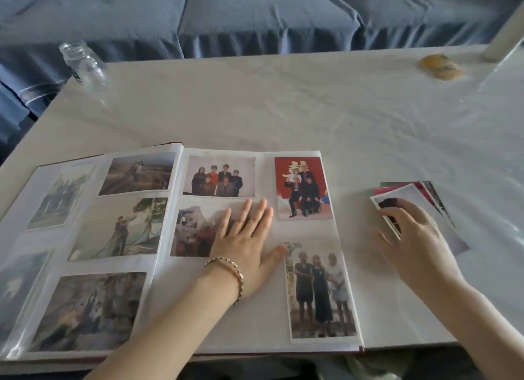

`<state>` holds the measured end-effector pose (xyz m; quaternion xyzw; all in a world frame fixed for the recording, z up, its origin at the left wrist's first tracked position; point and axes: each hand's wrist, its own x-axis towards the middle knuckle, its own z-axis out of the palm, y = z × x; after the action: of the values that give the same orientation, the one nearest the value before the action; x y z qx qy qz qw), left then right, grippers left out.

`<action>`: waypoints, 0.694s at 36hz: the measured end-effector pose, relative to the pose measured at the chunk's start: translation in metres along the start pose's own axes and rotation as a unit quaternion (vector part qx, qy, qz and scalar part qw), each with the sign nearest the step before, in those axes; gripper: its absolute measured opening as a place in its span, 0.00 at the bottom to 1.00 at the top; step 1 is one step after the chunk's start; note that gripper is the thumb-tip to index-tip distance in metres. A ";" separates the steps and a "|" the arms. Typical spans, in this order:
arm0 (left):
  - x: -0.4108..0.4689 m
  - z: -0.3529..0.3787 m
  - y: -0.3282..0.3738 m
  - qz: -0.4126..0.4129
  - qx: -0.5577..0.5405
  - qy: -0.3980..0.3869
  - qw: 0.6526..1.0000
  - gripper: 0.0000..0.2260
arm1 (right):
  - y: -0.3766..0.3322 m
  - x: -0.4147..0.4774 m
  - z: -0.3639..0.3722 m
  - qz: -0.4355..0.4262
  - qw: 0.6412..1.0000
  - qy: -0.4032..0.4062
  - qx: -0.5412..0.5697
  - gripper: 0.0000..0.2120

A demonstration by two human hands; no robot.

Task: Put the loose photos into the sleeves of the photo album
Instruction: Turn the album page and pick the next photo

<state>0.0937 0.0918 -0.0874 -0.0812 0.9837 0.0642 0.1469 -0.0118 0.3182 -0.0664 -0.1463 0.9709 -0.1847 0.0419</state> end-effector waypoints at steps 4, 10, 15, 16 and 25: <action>-0.009 -0.006 -0.009 0.046 -0.113 0.144 0.982 0.19 | 0.011 0.003 -0.004 0.036 0.992 -0.074 -0.092 0.31; -0.015 -0.006 -0.012 0.054 -0.073 0.199 0.976 0.12 | 0.010 0.006 -0.015 0.027 0.995 -0.055 -0.073 0.21; -0.014 -0.007 -0.010 0.055 -0.056 0.209 0.975 0.14 | 0.011 0.007 -0.022 0.034 0.990 -0.067 -0.117 0.15; -0.014 -0.007 -0.009 0.052 -0.058 0.207 0.975 0.14 | 0.012 0.008 -0.021 0.027 0.990 -0.057 -0.125 0.13; -0.016 -0.006 -0.007 0.029 -0.084 0.185 0.979 0.11 | 0.013 0.003 -0.022 0.027 0.993 0.004 -0.113 0.10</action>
<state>0.1086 0.0862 -0.0772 -0.0756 0.9869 0.1346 -0.0473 -0.0215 0.3360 -0.0509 -0.1228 0.9894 -0.0727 0.0262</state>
